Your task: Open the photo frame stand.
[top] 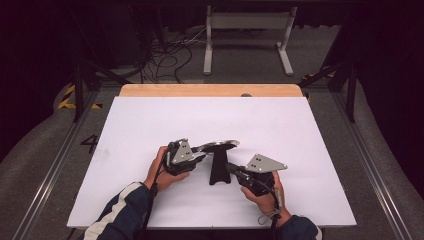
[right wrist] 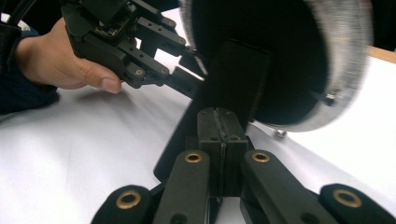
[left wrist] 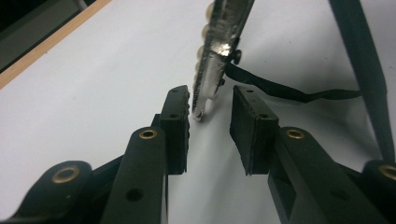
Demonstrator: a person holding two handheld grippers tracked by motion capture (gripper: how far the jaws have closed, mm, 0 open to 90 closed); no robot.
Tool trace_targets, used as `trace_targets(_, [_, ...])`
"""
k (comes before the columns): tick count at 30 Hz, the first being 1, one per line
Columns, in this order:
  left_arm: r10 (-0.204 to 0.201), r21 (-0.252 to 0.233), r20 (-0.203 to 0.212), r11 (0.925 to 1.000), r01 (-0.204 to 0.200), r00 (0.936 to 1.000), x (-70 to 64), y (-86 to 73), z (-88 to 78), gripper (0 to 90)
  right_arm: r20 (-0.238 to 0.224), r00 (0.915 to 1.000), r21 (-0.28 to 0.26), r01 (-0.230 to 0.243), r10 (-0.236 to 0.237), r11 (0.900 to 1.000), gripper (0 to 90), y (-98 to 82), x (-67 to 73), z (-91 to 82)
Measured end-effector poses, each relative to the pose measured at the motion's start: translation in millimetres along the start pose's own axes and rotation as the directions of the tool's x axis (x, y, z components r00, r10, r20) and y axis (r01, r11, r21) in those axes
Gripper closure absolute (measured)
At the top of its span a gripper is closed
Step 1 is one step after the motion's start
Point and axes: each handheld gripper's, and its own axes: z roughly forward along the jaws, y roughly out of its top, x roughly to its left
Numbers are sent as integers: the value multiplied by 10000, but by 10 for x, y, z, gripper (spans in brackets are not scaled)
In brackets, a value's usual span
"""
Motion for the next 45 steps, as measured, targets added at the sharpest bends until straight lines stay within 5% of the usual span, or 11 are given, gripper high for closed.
trace_targets(2, [25,-47,56,10000,-24,10000,4,3,-5,684,-6,9994,130,354,-354,9993,900,19,106,79])
trace_targets(14, [-3,11,-73,10000,3,10000,-9,6,113,682,78,9969,736,773,-781,9943,900,22,389,419])
trace_targets(22, [235,195,-304,9995,-229,9993,-3,9,104,770,819,9906,906,1017,-1092,9907,900,1,551,597])
trace_targets(24, [199,178,-231,9997,-194,9995,11,3,101,774,1265,9820,1021,1275,-1400,9866,900,-20,614,647])
trace_targets(30, [360,309,-303,9989,-350,9989,6,8,94,778,1537,9783,1402,1178,-1391,9831,900,-42,632,691])
trace_targets(36, [454,517,-294,9977,-439,9985,-8,12,75,789,2178,9597,1654,1429,-1775,9758,900,-74,679,700])
trace_targets(45, [573,593,-204,9967,-560,9981,-31,30,39,806,2231,9602,1796,1290,-1681,9752,900,-84,642,660])
